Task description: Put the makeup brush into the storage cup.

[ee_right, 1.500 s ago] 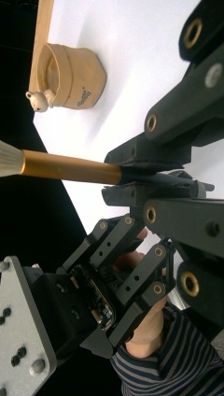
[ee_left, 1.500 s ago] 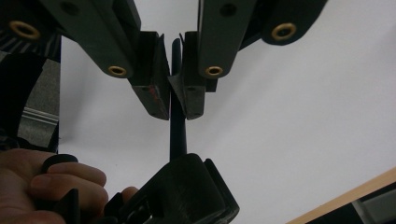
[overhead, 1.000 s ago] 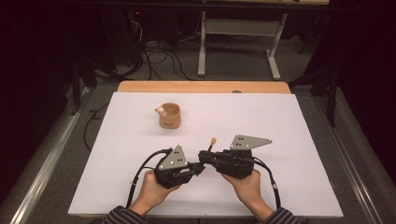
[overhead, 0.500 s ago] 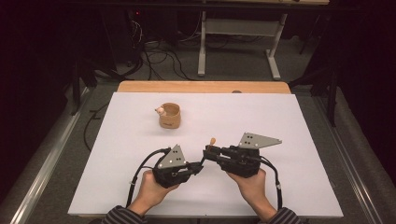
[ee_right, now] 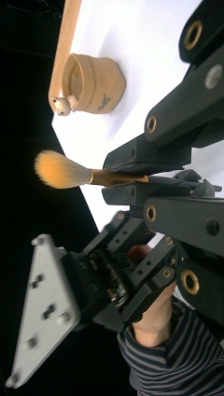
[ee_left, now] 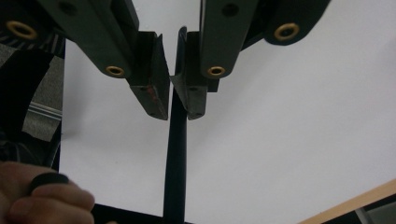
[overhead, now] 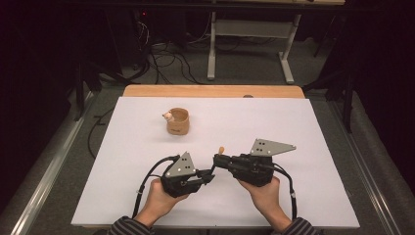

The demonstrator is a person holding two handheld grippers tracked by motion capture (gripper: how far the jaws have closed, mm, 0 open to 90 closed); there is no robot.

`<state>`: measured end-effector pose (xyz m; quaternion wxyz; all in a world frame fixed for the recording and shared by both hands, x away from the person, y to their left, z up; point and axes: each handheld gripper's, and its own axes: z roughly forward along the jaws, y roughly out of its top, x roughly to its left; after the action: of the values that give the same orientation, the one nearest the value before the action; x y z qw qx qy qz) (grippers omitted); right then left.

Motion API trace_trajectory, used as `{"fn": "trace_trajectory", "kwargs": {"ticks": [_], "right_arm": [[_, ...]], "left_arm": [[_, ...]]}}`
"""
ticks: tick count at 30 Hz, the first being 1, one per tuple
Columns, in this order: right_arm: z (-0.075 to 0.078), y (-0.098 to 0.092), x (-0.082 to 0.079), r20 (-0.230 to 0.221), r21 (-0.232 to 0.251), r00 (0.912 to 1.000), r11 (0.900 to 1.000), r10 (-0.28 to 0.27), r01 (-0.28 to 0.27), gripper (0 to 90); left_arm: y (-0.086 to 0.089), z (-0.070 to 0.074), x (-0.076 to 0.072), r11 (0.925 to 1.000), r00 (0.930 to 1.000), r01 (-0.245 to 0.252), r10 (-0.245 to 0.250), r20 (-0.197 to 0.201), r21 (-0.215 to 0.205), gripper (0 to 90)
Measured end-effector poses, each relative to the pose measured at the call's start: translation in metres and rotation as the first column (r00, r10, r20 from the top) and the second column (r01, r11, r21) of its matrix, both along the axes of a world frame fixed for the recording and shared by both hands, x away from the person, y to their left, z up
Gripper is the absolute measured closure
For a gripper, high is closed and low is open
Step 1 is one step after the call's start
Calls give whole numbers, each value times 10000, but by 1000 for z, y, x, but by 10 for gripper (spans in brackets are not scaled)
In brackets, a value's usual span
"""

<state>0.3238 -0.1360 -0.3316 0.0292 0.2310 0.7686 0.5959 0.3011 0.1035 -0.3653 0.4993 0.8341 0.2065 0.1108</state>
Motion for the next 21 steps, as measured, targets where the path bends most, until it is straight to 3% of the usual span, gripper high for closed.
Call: {"fn": "trace_trajectory", "kwargs": {"ticks": [9,21], "right_arm": [[-3,8,0,-39,-296,9997,9992,253,-254,860],[-3,7,0,-102,-320,9995,9991,289,-292,852]], "left_arm": [[0,12,1,9988,10000,-28,30,35,-499,777],[0,14,4,9988,9998,-90,82,-159,-482,830]]}}
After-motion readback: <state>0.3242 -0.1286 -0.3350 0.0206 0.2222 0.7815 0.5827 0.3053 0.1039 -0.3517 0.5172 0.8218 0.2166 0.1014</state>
